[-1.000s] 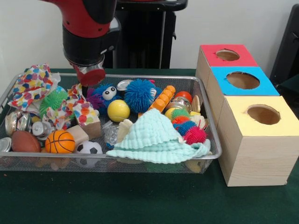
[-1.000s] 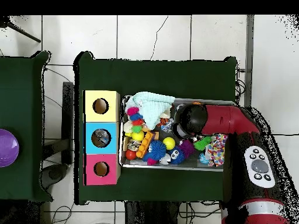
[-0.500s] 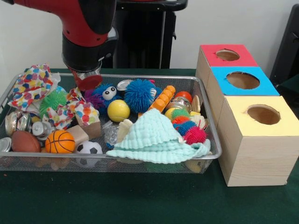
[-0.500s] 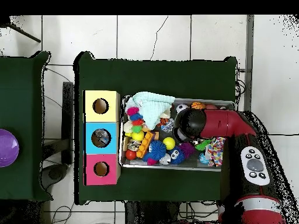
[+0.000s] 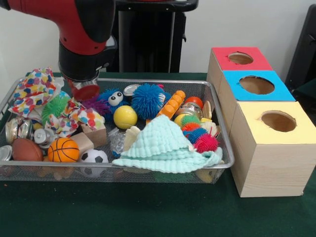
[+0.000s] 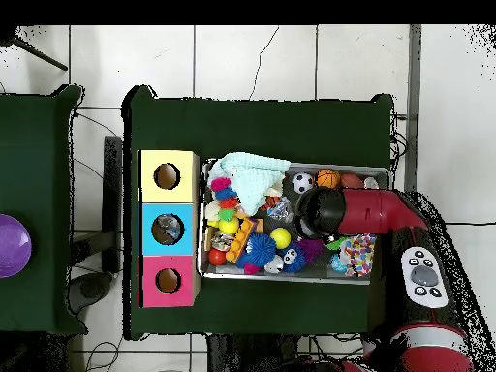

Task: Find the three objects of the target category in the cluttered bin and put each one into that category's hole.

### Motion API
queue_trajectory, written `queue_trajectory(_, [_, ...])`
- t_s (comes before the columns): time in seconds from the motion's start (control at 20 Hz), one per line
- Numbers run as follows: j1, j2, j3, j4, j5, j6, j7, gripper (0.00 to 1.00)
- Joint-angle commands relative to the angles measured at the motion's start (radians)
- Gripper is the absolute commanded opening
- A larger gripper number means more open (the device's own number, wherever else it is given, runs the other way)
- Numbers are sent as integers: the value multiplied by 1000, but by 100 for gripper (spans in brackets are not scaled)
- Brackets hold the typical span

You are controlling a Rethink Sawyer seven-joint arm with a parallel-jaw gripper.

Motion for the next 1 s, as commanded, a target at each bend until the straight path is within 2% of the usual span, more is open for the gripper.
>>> queue_trajectory(0.05, [18, 45, -22, -5, -82, -96, -33, 0])
queue_trajectory(0.1, [24, 46, -32, -6, -86, -106, -33, 100])
queue_trajectory(0.45, [13, 40, -28, -1, -81, -108, -71, 100])
queue_trajectory(0.7, [18, 32, -42, 5, -67, -96, -52, 100])
queue_trajectory(0.9, [-7, 16, -10, 30, -23, -65, -93, 100])
queue_trajectory(1.0, [-44, -15, 49, 69, 44, -16, -147, 100])
